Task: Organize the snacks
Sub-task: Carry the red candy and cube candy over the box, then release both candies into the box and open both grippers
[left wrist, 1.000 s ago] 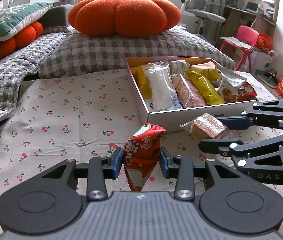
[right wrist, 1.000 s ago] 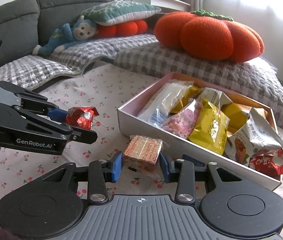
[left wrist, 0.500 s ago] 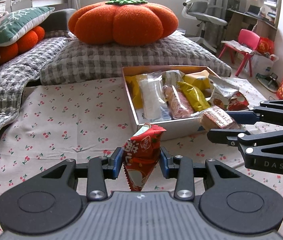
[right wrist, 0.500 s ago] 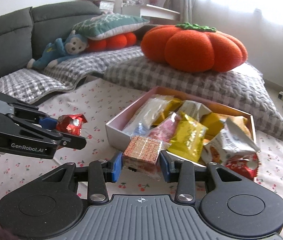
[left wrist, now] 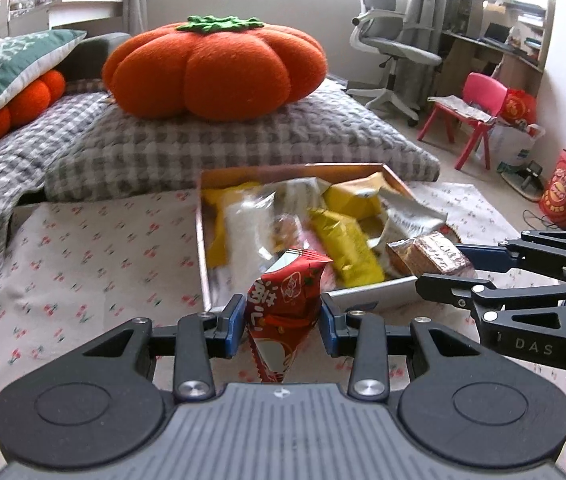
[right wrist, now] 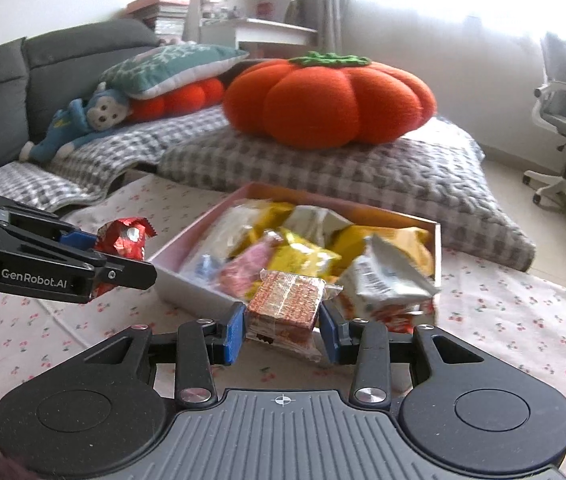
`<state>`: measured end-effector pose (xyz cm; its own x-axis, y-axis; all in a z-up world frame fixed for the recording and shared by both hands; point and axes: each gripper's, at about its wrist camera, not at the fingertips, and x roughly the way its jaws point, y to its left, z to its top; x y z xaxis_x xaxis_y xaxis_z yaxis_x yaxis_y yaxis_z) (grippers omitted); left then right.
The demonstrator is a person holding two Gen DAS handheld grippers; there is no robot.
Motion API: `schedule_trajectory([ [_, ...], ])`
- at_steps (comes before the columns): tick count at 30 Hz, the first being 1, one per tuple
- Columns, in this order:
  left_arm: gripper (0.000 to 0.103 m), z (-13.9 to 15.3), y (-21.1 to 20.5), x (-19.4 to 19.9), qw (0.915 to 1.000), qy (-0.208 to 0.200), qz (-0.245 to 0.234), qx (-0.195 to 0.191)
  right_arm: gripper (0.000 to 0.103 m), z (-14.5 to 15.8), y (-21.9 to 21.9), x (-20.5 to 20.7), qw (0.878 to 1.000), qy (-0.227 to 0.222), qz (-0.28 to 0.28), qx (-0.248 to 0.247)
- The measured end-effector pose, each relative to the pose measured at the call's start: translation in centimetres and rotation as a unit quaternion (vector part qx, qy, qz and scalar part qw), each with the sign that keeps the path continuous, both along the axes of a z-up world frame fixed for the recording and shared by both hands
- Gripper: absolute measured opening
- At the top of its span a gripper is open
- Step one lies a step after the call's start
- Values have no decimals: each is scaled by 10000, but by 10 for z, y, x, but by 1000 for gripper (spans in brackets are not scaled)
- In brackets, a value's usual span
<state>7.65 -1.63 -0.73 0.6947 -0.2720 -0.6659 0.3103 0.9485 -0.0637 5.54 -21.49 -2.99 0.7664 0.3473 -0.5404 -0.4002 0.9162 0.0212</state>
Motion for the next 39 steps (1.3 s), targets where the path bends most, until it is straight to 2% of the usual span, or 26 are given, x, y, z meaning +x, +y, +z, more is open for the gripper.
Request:
schedule_trajectory([
  [8,35,-5,-16,28,9999,-97,136,31,38,7,-24,22,9993,-70,-327,183],
  [16,35,-14,-19,51,9985,-272,248,-400,38,4,-23,58,9968,55,-592,536],
  [24,35,-24,-22,57,9982,-306,146,-501,38,-1,-23,87,9918,83,-837,965],
  [33,38,-26,-21,58,9980,-325,82,-545,41,-11,-21,93,9916,164,-822,980],
  [36,48,-25,-21,55,9979,-383,96,-518,48,-9,-21,91,9909,110,-849,1036],
  [38,67,-23,-21,54,9975,-442,109,-537,65,-7,-23,90,9900,70,-915,1071],
  [39,69,-22,-20,53,9972,-474,121,-558,69,-6,-24,89,9897,43,-948,1076],
])
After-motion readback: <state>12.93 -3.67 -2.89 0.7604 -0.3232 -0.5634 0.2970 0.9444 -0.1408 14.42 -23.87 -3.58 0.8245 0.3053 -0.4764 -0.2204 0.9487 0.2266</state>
